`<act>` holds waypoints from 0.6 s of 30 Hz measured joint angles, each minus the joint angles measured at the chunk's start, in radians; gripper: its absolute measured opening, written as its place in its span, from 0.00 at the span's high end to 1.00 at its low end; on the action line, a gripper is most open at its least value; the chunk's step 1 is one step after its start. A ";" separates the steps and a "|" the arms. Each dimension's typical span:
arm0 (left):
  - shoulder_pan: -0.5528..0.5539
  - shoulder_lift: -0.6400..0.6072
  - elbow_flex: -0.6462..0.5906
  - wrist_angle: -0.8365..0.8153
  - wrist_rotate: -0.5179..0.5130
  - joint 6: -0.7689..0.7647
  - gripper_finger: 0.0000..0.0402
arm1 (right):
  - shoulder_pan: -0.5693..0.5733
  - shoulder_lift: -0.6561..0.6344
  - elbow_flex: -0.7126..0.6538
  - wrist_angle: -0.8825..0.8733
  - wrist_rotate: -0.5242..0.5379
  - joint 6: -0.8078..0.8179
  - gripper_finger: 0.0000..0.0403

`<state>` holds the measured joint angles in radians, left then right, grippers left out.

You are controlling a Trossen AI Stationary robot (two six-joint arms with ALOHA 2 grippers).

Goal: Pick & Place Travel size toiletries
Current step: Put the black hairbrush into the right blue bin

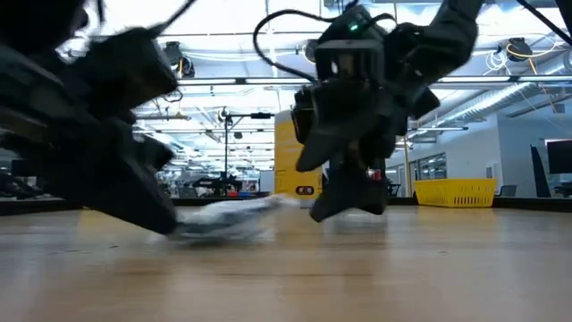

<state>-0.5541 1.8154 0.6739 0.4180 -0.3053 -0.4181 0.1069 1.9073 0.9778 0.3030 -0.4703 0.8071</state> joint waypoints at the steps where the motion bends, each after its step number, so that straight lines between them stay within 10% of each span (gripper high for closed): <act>1: 0.011 0.019 0.003 0.026 -0.001 0.001 0.99 | 0.008 -0.001 -0.014 0.030 0.006 0.022 0.37; 18: 0.121 0.111 0.020 0.203 0.081 0.102 0.97 | 0.050 0.001 -0.035 0.090 0.212 0.072 0.56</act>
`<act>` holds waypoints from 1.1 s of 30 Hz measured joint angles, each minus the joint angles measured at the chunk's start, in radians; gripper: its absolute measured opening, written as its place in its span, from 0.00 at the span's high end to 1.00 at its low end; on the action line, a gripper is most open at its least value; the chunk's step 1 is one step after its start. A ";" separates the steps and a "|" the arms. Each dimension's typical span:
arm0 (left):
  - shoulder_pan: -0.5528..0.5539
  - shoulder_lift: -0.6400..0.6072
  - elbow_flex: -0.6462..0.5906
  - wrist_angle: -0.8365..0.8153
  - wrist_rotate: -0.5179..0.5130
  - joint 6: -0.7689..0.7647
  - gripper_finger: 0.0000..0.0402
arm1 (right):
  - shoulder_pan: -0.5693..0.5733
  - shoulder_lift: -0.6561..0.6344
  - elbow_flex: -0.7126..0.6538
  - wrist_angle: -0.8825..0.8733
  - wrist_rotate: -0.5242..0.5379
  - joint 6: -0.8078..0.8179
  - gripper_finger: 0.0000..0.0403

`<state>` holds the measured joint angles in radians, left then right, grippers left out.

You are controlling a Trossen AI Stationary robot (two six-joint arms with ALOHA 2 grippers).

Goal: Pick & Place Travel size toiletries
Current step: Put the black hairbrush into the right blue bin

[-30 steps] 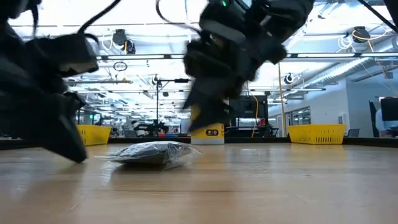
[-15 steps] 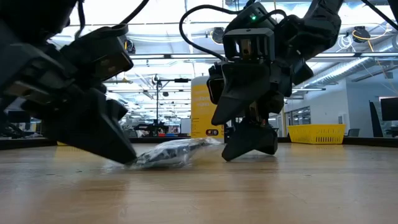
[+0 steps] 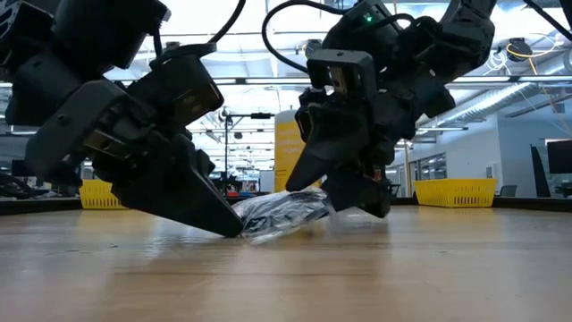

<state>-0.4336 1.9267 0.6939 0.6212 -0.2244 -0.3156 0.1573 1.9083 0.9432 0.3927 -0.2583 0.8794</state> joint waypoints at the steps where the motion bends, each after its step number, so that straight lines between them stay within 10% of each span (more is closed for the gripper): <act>1: 0.001 0.000 0.000 0.002 -0.001 0.000 0.97 | 0.000 0.000 0.000 0.000 0.001 -0.007 0.58; 13: 0.004 -0.070 -0.002 -0.040 0.072 -0.003 0.91 | -0.012 -0.029 0.000 -0.048 0.009 -0.188 0.95; 21: -0.004 -0.168 -0.001 -0.095 -0.010 0.052 0.86 | 0.014 -0.316 0.002 -0.493 -0.093 -0.234 0.90; 28: 0.040 -0.162 -0.001 0.015 -0.056 0.218 0.89 | 0.156 -0.604 0.001 -1.011 -0.269 -0.059 0.94; 33: 0.099 -0.162 -0.001 0.119 -0.024 0.291 0.93 | 0.346 -0.760 0.001 -1.149 -0.178 0.291 0.91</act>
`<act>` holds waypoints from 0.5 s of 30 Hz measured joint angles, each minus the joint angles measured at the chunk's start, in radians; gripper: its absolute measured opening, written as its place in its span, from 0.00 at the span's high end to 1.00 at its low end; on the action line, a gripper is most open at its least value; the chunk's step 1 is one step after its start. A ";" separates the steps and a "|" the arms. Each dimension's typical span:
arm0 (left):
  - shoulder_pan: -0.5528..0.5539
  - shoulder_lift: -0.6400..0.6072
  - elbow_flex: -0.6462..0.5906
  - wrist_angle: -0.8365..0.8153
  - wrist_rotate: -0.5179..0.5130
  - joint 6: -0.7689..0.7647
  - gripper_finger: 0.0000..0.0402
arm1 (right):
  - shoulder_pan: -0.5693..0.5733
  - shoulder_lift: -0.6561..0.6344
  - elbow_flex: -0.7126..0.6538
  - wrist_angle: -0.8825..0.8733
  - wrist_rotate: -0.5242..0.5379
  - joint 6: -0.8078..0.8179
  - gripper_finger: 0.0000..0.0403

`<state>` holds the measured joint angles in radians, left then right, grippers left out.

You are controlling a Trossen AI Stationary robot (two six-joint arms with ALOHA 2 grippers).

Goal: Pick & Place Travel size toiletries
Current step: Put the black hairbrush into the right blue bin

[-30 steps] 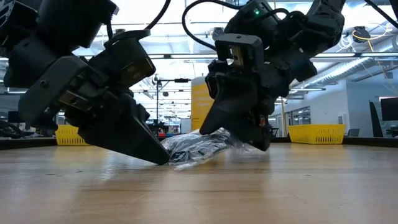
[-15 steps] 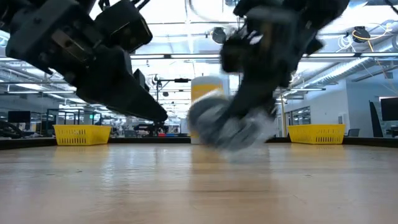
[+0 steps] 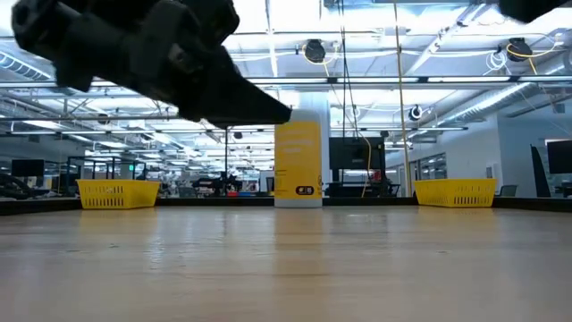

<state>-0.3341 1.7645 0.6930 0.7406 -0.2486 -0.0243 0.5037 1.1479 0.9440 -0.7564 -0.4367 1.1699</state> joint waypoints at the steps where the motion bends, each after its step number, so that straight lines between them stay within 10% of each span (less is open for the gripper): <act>1: 0.013 0.000 0.000 0.015 0.010 0.004 0.94 | 0.044 -0.027 0.000 0.000 0.050 0.094 0.91; 8: 0.086 0.000 0.000 0.075 0.059 0.018 0.99 | 0.354 -0.108 0.000 -0.007 0.373 0.626 0.94; 15: 0.107 0.000 0.000 0.080 0.076 0.021 0.95 | 0.546 -0.072 -0.001 -0.080 0.461 1.010 0.91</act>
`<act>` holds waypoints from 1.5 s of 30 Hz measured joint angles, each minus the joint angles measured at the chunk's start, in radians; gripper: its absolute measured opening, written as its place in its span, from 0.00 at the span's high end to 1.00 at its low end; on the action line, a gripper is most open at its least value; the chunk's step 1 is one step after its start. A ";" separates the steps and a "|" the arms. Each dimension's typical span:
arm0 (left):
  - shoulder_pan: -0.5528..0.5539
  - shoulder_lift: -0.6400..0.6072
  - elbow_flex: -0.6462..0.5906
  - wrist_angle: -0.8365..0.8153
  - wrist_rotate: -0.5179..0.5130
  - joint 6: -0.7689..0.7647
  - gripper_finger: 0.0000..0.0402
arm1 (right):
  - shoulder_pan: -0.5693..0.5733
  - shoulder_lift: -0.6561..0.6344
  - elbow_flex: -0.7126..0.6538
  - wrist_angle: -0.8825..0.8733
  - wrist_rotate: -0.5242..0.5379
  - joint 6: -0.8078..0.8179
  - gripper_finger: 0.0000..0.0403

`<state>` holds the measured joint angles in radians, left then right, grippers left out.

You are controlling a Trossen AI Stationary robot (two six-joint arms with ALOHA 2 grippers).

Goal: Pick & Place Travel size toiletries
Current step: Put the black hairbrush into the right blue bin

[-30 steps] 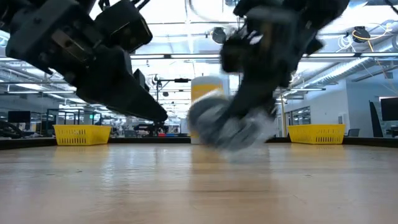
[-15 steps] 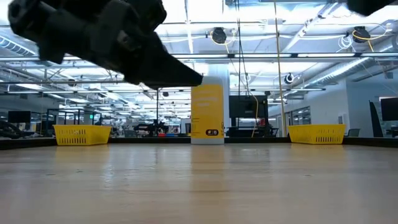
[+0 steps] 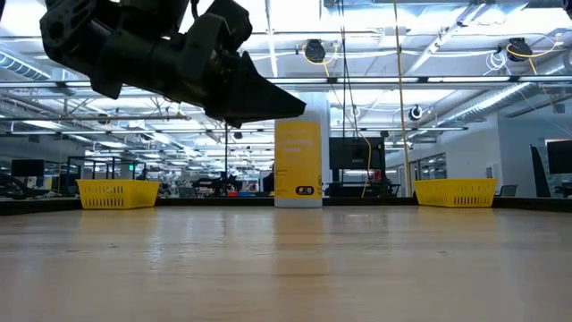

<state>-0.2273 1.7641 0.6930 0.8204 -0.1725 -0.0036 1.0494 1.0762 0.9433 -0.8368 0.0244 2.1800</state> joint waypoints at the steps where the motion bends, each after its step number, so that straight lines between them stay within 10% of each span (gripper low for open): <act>1: 0.000 0.000 0.000 0.000 0.000 0.000 0.95 | 0.020 0.006 0.000 -0.020 0.001 0.044 0.91; 15: -0.004 0.000 0.000 -0.012 0.001 -0.012 0.99 | 0.066 0.013 -0.256 0.319 0.025 0.130 0.91; 33: -0.004 0.000 0.000 -0.007 0.001 -0.032 0.99 | 0.080 0.011 -0.276 0.332 0.006 0.126 0.89; 45: -0.005 0.000 0.000 -0.007 0.043 -0.028 0.94 | 0.085 -0.010 -0.276 0.419 -0.031 0.129 0.56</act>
<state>-0.2319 1.7641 0.6930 0.8135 -0.1299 -0.0315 1.1339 1.0667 0.6670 -0.4179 -0.0062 2.3094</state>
